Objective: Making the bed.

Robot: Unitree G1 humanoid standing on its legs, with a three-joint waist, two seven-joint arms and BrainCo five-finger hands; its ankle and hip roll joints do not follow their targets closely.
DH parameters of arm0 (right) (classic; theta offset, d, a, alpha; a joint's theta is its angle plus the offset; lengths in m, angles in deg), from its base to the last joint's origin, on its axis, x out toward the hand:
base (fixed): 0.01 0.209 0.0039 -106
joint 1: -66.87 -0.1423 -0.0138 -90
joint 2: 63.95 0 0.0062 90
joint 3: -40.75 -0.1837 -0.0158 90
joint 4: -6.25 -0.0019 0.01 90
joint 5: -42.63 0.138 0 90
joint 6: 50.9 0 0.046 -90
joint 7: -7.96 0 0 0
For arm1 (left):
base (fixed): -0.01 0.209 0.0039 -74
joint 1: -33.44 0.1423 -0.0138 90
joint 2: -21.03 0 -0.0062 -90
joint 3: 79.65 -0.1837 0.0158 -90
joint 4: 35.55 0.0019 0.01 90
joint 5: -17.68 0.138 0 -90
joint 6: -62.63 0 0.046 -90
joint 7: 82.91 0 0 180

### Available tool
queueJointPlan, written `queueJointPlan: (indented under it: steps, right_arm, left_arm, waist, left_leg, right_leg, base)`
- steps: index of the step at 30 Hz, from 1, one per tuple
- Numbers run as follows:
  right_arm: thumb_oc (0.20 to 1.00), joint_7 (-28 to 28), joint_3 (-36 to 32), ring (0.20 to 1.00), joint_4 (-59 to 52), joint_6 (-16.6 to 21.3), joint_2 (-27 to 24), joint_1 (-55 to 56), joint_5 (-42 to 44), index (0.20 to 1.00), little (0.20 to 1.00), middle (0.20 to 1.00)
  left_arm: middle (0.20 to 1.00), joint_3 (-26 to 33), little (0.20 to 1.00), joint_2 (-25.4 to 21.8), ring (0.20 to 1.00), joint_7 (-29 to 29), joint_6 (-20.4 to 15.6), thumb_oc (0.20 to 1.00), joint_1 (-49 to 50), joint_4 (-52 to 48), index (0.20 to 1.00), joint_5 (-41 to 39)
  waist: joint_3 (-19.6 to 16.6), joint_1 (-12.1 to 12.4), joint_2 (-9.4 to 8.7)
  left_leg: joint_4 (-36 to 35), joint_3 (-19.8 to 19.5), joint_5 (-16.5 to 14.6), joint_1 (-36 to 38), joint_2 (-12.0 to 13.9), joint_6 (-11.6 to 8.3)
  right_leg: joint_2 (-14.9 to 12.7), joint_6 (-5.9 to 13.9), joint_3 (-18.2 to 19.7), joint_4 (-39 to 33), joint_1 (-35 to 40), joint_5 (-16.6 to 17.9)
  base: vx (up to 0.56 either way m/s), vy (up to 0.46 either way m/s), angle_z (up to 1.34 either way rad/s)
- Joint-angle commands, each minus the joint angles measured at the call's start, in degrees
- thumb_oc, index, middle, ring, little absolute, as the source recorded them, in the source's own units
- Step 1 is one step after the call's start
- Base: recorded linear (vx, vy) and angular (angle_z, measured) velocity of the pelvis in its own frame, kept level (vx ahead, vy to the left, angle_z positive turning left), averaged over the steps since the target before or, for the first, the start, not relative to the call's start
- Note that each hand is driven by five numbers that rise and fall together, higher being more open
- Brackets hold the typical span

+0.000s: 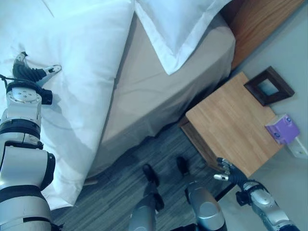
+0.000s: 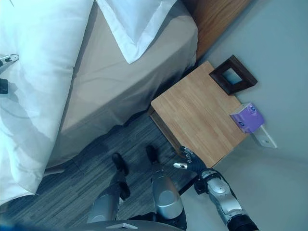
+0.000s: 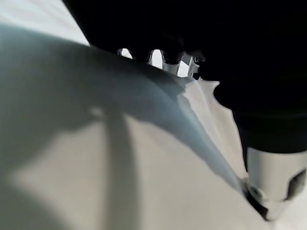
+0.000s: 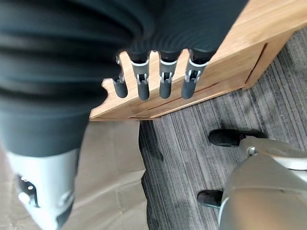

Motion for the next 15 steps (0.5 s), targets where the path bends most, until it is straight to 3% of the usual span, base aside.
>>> queueJointPlan:
  steps: [1, 5, 10, 12, 15]
  right_arm:
    - [1.0, -0.4, -1.0, 1.0, -0.5, 1.0, 0.3, 1.1, 1.9, 1.0, 1.0, 1.0]
    - [1.0, -0.2, -1.0, 1.0, -0.5, 1.1, 0.0, 1.0, 1.7, 1.0, 1.0, 1.0]
    - [1.0, -0.1, -0.7, 1.0, -0.8, 1.3, -0.5, 0.8, 1.2, 1.0, 1.0, 1.0]
    - [1.0, -0.1, -0.4, 1.0, -1.1, 1.8, -0.5, 0.9, 0.7, 1.0, 1.0, 1.0]
    - [1.0, -0.9, 0.1, 1.0, -0.8, 2.1, 0.4, 1.0, -0.8, 1.0, 1.0, 1.0]
  left_arm:
    - [0.2, 0.2, 0.2, 0.5, 0.2, 1.3, 0.4, 0.2, 0.2, 2.5, 0.2, 0.9]
    - [0.2, -0.4, 0.2, 2.0, 0.2, 1.5, 0.0, 0.2, 0.0, 1.2, 0.2, 0.9]
    - [0.2, -4.4, 0.2, 7.1, 0.2, 1.2, -3.5, 0.2, -4.7, -7.3, 0.2, -2.6]
    - [0.2, -7.9, 0.2, 9.8, 0.2, 0.6, -4.9, 0.2, -6.2, -13.1, 0.2, -2.6]
    - [0.2, -12.0, 0.2, 16.5, 0.2, 0.6, -8.9, 0.2, -4.1, -31.0, 0.2, -7.2]
  waist:
    - [-2.3, -0.3, -0.85]
    - [-2.4, -0.5, -0.49]
    - [-3.2, -1.4, 0.91]
    - [-3.6, -1.5, 1.6]
    - [-4.0, -1.0, 2.99]
  left_leg:
    - [0.5, 2.9, -0.3, 3.9, 2.6, -4.12]
    - [0.5, 3.4, -0.7, 4.8, 2.5, -4.12]
    - [0.5, 3.0, -1.2, 6.0, 2.0, -3.92]
    - [0.5, 2.6, -1.3, 6.3, 1.8, -3.8]
    - [0.5, 1.3, -1.1, 6.6, 1.2, -3.53]
  right_leg:
    - [0.0, 3.84, 3.2, 6.6, -6.1, 0.2]
    - [-0.1, 3.82, 3.7, 6.2, -5.4, 0.1]
    - [-0.7, 3.77, 3.4, 5.0, -3.6, -0.1]
    - [-1.0, 3.77, 3.1, 4.5, -2.9, 0.1]
    - [-1.8, 3.75, 2.0, 3.7, -1.5, 0.2]
  base:
    - [0.02, 0.014, -0.18]
    - [0.02, 0.014, -0.11]
    - [0.0, 0.006, -0.02]
    - [-0.01, -0.013, 0.1]
    - [-0.04, -0.027, 0.19]
